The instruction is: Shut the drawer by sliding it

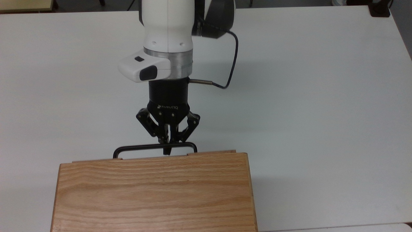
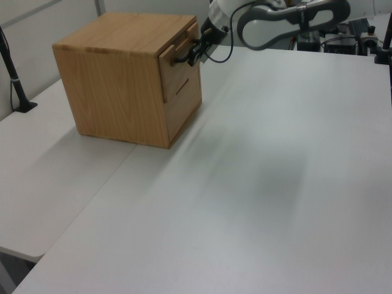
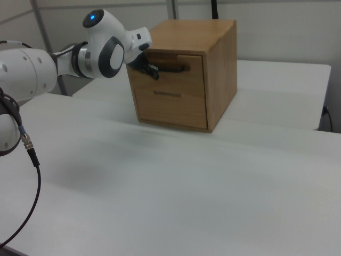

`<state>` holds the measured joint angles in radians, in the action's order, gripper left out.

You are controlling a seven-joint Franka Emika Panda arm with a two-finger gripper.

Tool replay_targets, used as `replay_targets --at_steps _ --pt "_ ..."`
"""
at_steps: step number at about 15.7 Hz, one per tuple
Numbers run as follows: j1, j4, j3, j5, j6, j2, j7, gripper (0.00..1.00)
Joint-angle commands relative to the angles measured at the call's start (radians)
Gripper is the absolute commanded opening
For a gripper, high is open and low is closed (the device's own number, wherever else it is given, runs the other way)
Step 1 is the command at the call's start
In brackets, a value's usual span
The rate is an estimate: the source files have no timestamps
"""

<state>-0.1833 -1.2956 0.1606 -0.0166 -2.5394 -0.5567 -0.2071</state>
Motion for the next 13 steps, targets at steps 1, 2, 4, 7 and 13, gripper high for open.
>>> replay_targets --at_steps 1,2,4,7,13 --pt "-0.022 0.047 0.037 0.014 -0.096 -0.054 -0.035 0.0" --pt "-0.022 0.045 0.037 0.014 -0.097 -0.055 -0.035 0.0" --pt "-0.016 0.033 0.036 0.011 -0.087 -0.04 -0.032 0.0" --pt "-0.013 -0.06 0.033 0.017 -0.033 0.067 -0.028 0.0" --pt "0.001 -0.165 0.024 0.023 0.454 0.288 0.049 0.02"
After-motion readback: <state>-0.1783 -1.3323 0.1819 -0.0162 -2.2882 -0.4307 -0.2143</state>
